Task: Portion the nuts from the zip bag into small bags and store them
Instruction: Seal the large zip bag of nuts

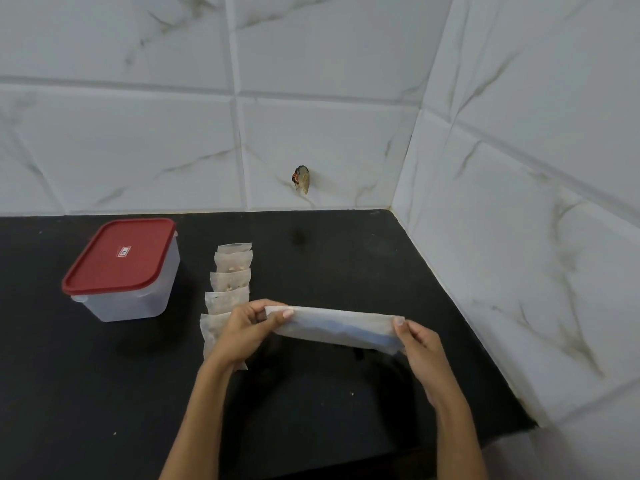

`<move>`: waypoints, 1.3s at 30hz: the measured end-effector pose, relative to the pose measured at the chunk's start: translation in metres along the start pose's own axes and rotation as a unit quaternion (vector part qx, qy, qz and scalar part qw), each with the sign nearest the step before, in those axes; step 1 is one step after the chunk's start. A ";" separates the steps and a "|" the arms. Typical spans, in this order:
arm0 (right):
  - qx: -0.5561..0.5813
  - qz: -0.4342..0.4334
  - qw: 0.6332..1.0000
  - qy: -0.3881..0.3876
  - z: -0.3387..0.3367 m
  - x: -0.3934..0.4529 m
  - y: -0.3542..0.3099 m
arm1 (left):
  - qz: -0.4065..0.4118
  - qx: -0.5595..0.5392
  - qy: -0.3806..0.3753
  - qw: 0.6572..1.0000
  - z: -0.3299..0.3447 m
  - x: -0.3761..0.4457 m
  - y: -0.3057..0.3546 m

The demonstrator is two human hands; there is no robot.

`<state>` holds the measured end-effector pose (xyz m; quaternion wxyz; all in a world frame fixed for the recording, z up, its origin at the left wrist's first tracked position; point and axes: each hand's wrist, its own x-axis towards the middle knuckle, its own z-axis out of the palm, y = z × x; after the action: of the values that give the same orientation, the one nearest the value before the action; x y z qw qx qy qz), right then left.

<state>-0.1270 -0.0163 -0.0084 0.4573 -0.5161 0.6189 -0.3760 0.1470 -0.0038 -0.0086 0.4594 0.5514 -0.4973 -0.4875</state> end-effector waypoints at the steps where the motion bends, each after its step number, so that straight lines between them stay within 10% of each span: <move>1: -0.005 -0.011 1.000 0.023 0.004 0.001 0.000 | 0.001 0.015 0.011 1.000 0.003 0.001 0.001; 11: -0.127 -0.004 0.985 0.120 0.026 0.010 0.011 | -0.032 0.193 0.153 0.969 0.025 0.015 -0.010; 25: -0.205 0.091 0.974 -0.019 0.013 0.000 -0.009 | -0.124 0.378 -0.058 0.916 0.011 0.014 -0.003; 32: -0.492 0.033 0.865 -0.096 0.025 -0.006 -0.021 | -0.055 0.349 -0.040 0.935 0.009 0.018 -0.006; 39: -0.333 0.010 0.942 -0.044 0.024 -0.009 -0.010 | 0.033 0.170 0.071 0.982 0.011 0.025 -0.010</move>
<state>-0.1004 -0.0094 -0.0051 0.2898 -0.6491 0.6930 -0.1202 0.1379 -0.0281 -0.0212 0.4093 0.6377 -0.5569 -0.3401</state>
